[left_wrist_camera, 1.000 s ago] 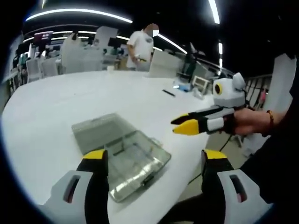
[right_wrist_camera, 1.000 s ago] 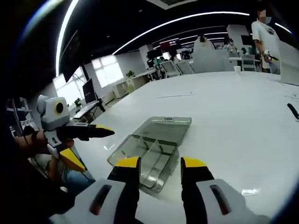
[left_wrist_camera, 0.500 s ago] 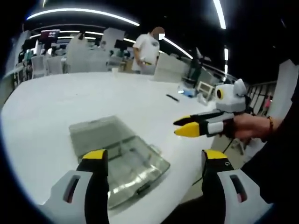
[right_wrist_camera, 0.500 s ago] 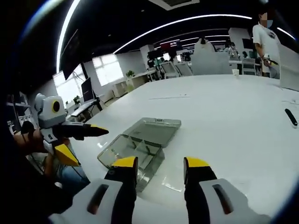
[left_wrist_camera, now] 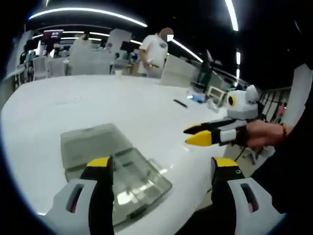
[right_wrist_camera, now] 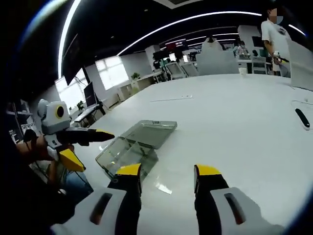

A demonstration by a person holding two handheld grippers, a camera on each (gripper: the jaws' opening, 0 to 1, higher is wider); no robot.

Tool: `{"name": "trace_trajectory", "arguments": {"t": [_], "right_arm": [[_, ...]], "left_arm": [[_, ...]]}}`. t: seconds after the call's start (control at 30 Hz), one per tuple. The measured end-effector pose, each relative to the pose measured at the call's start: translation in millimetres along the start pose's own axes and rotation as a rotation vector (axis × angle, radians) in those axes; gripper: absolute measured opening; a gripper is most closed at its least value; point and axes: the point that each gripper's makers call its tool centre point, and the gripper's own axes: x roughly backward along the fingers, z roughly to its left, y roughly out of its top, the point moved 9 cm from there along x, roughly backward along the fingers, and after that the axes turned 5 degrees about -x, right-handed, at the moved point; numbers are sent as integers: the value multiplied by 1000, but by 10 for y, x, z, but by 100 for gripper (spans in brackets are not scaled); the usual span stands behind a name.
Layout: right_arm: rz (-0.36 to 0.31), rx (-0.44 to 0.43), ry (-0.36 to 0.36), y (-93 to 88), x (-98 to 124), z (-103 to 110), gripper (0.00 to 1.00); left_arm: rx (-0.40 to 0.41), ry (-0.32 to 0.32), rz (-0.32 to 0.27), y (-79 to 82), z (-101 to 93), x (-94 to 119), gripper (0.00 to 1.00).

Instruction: Insert the divider into the dual guide fixture by aligning both edges with the guide slots and pushing it downward to the bottom, including one-sided entry, uneven engagement, binding, and posture correction.

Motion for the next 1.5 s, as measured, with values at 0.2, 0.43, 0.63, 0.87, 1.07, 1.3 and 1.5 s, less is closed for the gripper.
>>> {"name": "trace_trajectory", "arguments": {"t": [0.2, 0.43, 0.63, 0.87, 1.07, 1.3, 1.5], "right_arm": [[23, -6, -47, -56, 137, -162, 39], [27, -17, -96, -119, 229, -270, 39], [63, -13, -130, -161, 252, -323, 40], [105, 16, -167, -196, 227, -415, 41], [150, 28, -193, -277, 193, -511, 42], [188, 37, -220, -326, 136, -605, 43], [216, 48, -246, -361, 54, -684, 44]], "left_arm": [[-3, -9, 2, 5, -67, -62, 80], [15, -18, -5, -40, -122, -88, 80], [27, -15, -4, -74, -122, -53, 80], [28, -15, 8, -94, -141, -51, 80], [36, -20, 15, -120, -182, -93, 80], [55, -2, -3, -141, -228, -33, 80], [61, 9, 8, -204, -226, -3, 80]]}}
